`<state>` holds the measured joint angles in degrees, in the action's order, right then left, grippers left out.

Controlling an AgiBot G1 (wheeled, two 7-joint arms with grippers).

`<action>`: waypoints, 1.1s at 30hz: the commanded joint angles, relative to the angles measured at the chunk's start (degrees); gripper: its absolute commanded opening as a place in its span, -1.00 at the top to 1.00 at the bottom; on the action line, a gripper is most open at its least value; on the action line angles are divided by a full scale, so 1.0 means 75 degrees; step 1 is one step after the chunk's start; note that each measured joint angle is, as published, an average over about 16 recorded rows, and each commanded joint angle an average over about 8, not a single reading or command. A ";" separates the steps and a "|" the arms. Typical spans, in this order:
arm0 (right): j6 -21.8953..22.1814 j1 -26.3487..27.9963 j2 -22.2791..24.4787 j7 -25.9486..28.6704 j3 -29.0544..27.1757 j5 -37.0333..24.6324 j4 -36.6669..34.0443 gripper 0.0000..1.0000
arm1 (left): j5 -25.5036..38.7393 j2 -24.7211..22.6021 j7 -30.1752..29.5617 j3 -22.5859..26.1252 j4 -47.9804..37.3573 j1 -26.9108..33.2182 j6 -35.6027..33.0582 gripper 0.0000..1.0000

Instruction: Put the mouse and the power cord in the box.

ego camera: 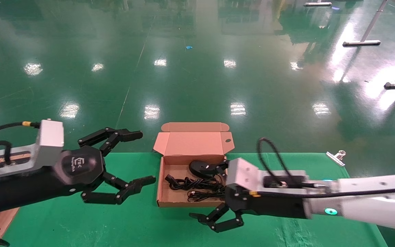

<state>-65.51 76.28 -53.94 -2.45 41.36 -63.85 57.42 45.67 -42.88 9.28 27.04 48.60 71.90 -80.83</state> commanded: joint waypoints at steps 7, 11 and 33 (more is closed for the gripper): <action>-0.0819 -0.0597 0.0767 0.0536 -0.1028 0.0892 0.0656 -1.00 | -0.0177 0.0366 -0.0932 -0.0512 0.1162 -0.0480 -0.0226 -1.00; -0.1226 -0.0894 0.1149 0.0802 -0.1540 0.1336 0.0982 -1.00 | -0.0266 0.0548 -0.1396 -0.0767 0.1740 -0.0720 -0.0339 -1.00; -0.2880 -0.2104 0.2696 0.1825 -0.3620 0.3148 0.2309 -1.00 | -0.0533 0.1082 -0.2713 -0.1521 0.3476 -0.1424 -0.0678 -1.00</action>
<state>-86.74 60.78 -34.06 11.12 14.70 -40.67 74.43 41.70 -34.82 -11.01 15.70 74.49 61.28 -85.88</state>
